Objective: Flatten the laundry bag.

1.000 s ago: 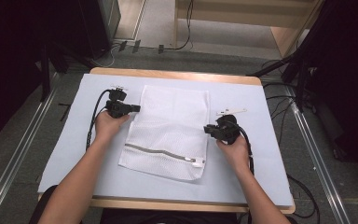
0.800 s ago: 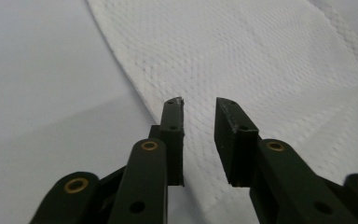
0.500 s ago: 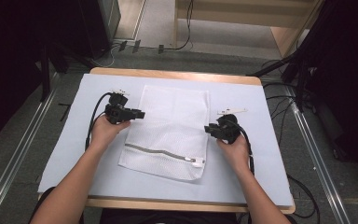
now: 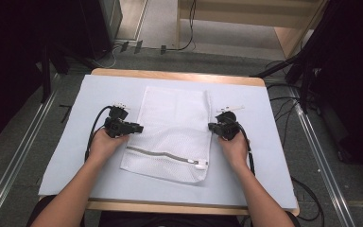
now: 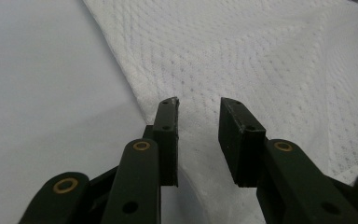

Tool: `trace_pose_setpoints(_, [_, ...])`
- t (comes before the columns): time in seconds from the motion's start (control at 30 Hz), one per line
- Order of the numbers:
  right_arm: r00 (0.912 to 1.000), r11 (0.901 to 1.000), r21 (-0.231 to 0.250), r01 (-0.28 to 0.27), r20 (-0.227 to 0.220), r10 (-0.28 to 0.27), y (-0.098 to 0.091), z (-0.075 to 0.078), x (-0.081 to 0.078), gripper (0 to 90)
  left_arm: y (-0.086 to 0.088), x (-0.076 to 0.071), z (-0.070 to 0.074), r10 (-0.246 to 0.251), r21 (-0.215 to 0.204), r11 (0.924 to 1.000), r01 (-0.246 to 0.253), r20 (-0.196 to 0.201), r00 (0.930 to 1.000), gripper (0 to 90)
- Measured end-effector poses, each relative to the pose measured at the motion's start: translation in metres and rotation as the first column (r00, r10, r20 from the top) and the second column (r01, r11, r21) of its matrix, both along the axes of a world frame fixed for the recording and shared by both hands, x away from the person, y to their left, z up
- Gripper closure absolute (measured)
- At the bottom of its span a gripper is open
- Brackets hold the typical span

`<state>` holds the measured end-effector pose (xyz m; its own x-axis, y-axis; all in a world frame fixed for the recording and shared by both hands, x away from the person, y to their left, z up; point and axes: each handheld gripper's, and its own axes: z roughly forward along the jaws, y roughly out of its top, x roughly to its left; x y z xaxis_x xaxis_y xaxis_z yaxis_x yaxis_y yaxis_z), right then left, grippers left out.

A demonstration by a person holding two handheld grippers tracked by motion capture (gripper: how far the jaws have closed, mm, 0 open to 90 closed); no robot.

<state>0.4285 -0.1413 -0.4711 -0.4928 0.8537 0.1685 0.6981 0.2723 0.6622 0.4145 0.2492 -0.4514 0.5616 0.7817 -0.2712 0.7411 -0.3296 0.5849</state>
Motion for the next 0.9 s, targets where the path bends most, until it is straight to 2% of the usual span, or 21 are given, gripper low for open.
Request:
trace_pose_setpoints(0.1, [1.0,0.9997,-0.024,-0.001,0.005,0.001,0.002,0.003,0.006,90.0,-0.001,-0.004,-0.001,-0.006,-0.008,1.0,0.006,-0.006,1.0,69.2])
trace_pose_setpoints(0.2, [0.9999,1.0,-0.003,0.006,0.014,-0.006,-0.001,0.001,0.014,89.9,-0.006,-0.009,-0.001,-0.024,-0.007,0.9997,0.024,-0.017,0.9996,69.2])
trace_pose_setpoints(0.33, [0.9998,0.9999,-0.001,0.011,0.017,-0.011,-0.003,0.001,0.02,82.8,-0.008,-0.012,0.001,-0.029,0.02,0.9994,0.029,0.008,0.9996,68.7])
trace_pose_setpoints(0.43, [0.9998,0.9995,0.029,0.014,0.016,-0.014,-0.006,0.005,0.017,78.1,-0.005,-0.01,0.005,-0.01,0.003,0.9999,0.01,0.018,0.9998,68.2])
trace_pose_setpoints(0.57, [0.9993,0.9976,0.069,-0.004,0.038,0.002,-0.008,0.016,0.006,79.1,-0.003,-0.011,0.015,-0.01,-0.029,0.9995,0.011,0.047,0.9988,65.1])
trace_pose_setpoints(0.67, [0.9983,0.9971,0.069,-0.031,0.052,0.027,-0.008,0.019,-0.002,80.4,-0.003,-0.013,0.021,-0.018,-0.054,0.9983,0.021,0.057,0.9982,61.1])
trace_pose_setpoints(0.73, [0.9985,0.9968,0.069,-0.039,0.04,0.036,-0.007,0.02,-0.006,80.4,-0.005,-0.014,0.023,-0.022,-0.067,0.9975,0.026,0.056,0.9982,59.0])
trace_pose_setpoints(0.8, [0.9983,0.9955,0.084,-0.044,0.042,0.04,-0.008,0.02,-0.01,80.4,-0.006,-0.016,0.025,-0.032,-0.064,0.9973,0.036,0.057,0.9978,56.9])
trace_pose_setpoints(0.9, [0.9978,0.9948,0.082,-0.061,0.032,0.058,-0.007,0.02,-0.015,78.6,-0.007,-0.018,0.027,-0.038,-0.064,0.9971,0.042,0.057,0.9976,52.9])
